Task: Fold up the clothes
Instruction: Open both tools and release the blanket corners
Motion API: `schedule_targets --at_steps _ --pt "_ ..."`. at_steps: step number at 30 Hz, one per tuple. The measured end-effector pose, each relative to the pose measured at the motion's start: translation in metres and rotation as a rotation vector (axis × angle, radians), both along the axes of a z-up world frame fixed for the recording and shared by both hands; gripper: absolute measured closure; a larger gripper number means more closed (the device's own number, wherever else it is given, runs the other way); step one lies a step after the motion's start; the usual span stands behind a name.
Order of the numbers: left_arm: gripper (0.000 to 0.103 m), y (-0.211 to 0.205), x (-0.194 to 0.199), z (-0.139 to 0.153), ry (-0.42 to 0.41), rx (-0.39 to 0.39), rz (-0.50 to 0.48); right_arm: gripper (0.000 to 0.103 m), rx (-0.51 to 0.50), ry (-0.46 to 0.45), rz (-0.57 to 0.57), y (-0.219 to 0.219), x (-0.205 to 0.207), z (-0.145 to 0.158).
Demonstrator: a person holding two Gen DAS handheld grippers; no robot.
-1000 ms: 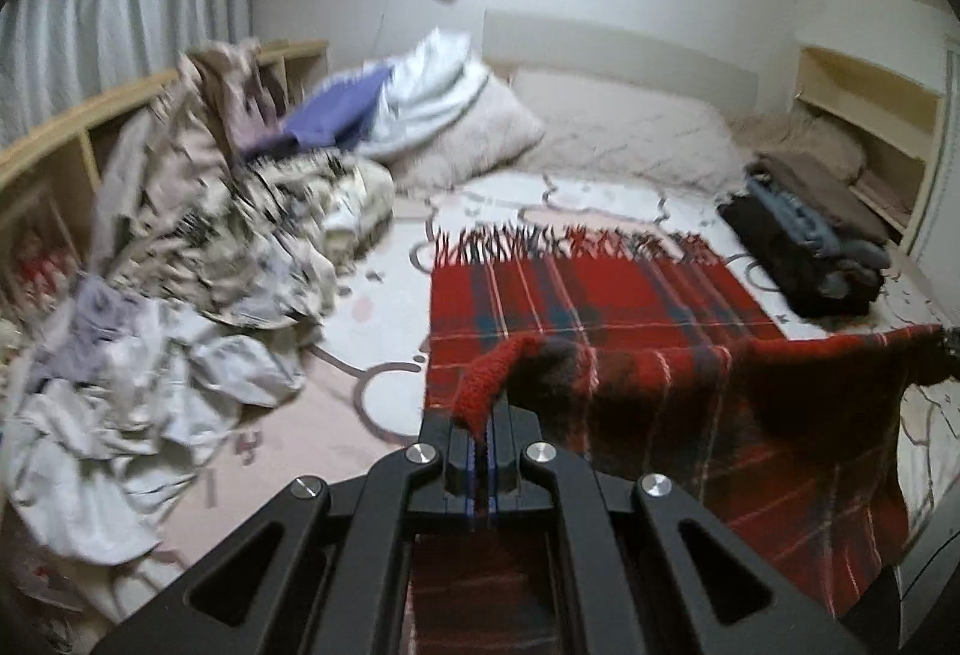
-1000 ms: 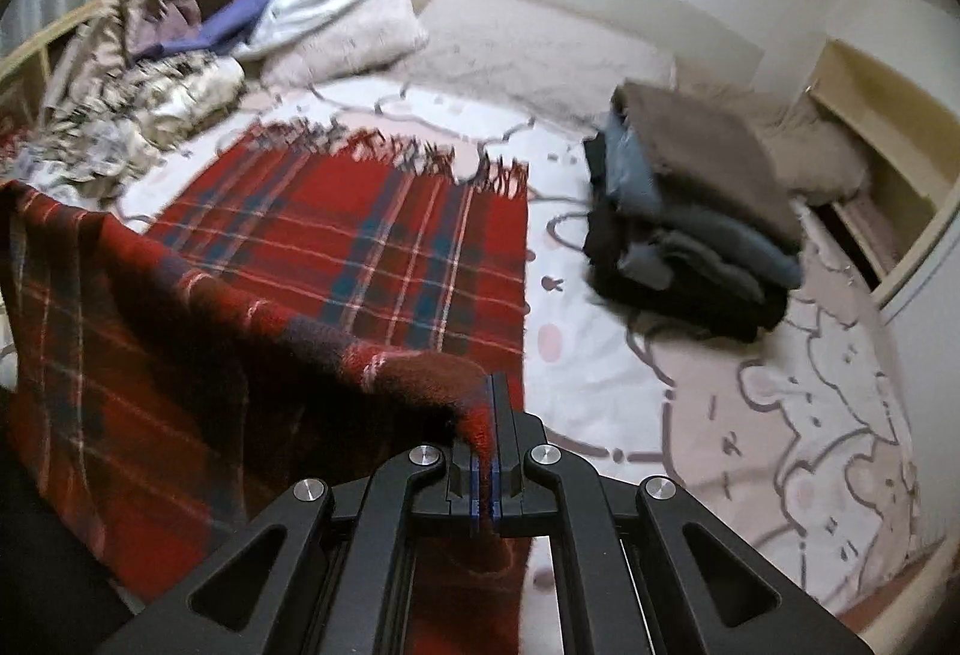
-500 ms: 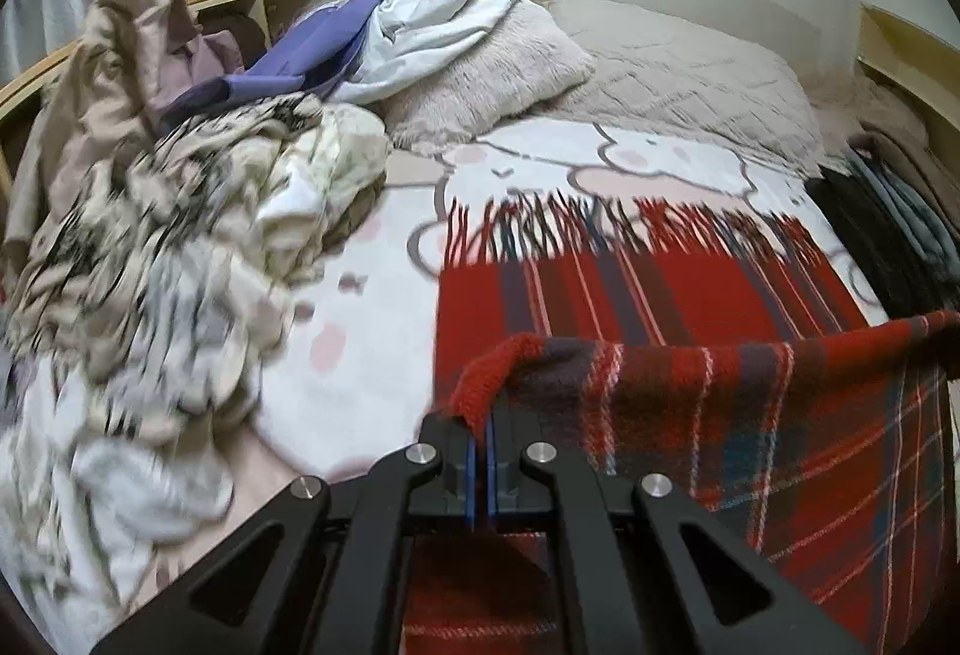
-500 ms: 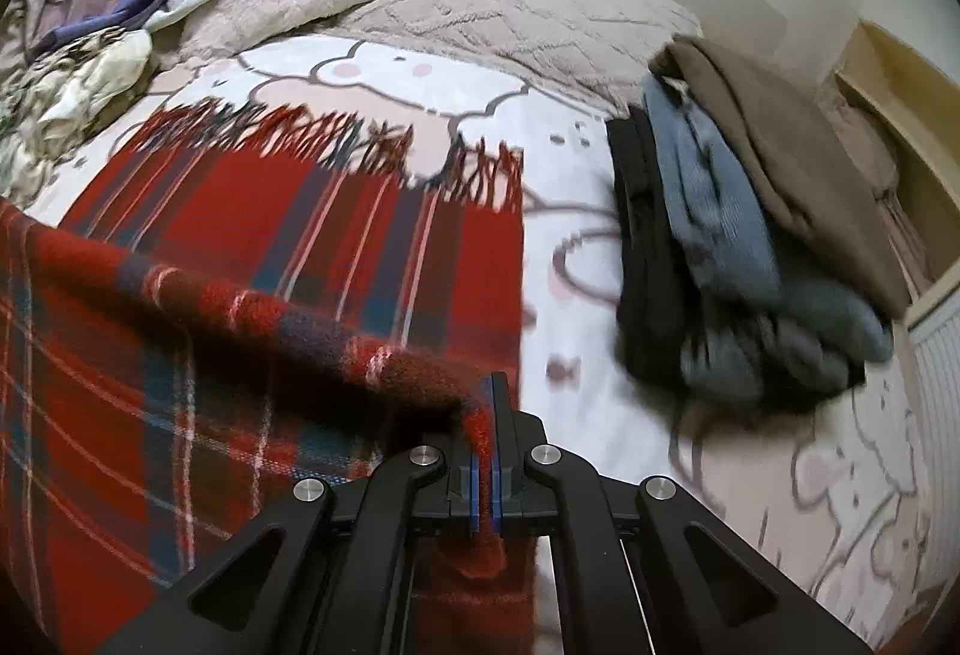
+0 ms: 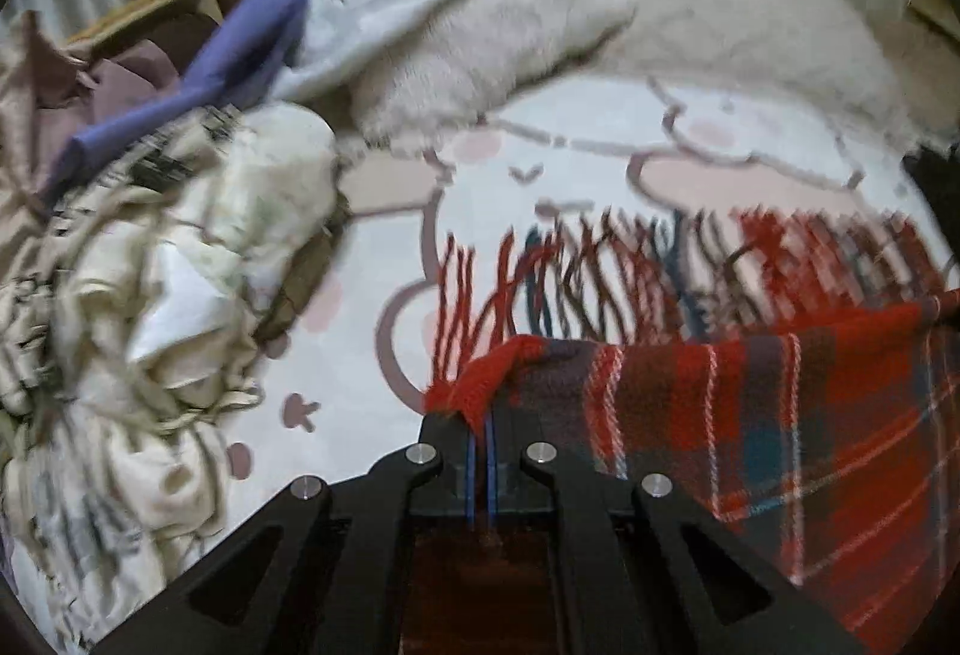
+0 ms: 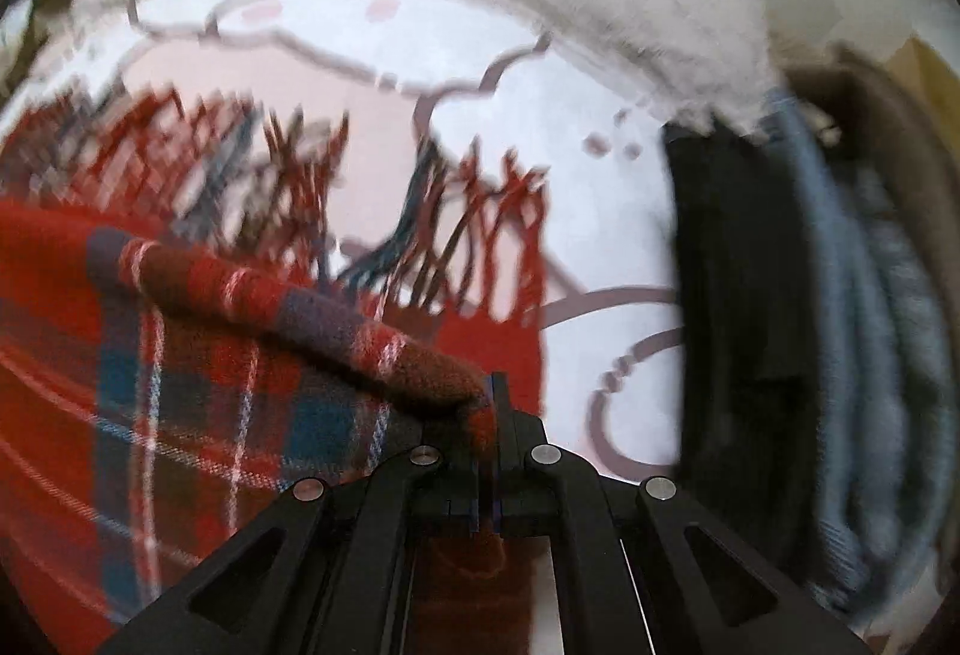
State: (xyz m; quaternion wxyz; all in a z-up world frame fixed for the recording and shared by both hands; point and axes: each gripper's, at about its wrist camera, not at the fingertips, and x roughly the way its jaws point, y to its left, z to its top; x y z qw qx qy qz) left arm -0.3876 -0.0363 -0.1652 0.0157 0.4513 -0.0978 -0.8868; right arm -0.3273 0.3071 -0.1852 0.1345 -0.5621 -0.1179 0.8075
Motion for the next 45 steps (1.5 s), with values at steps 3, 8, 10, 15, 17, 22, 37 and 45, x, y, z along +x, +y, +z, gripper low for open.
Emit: schedule_targets --at_steps 3,8,10,15,17,22,37,45 --pt "0.1 0.005 -0.011 -0.021 -0.053 -0.033 -0.008 0.102 -0.013 -0.061 -0.008 0.002 -0.009 -0.029" --pt "0.065 0.004 -0.024 -0.044 -0.155 -0.082 0.001 0.101 -0.11 -0.025 -0.009 0.016 -0.015 -0.03" --pt "0.044 -0.002 -0.026 -0.038 -0.138 -0.125 0.02 0.091 -0.207 -0.018 -0.044 0.032 -0.014 -0.024" --pt "0.042 -0.032 -0.023 -0.003 -0.102 -0.138 0.043 0.0 -0.314 0.036 -0.168 0.076 -0.009 0.003" --pt "0.04 -0.045 -0.016 0.017 -0.076 -0.14 0.047 0.0 -0.32 0.063 -0.189 0.085 -0.002 0.016" --pt "0.036 -0.067 0.044 0.061 -0.041 -0.072 0.005 0.0 -0.246 0.169 -0.027 0.047 0.055 0.058" --pt "0.036 -0.021 0.32 0.041 -0.084 0.197 -0.071 0.072 -0.565 0.172 0.028 -0.078 0.319 0.034" --pt "0.036 0.014 0.361 -0.004 -0.124 0.217 -0.03 0.072 -0.564 0.218 0.055 -0.129 0.355 -0.001"
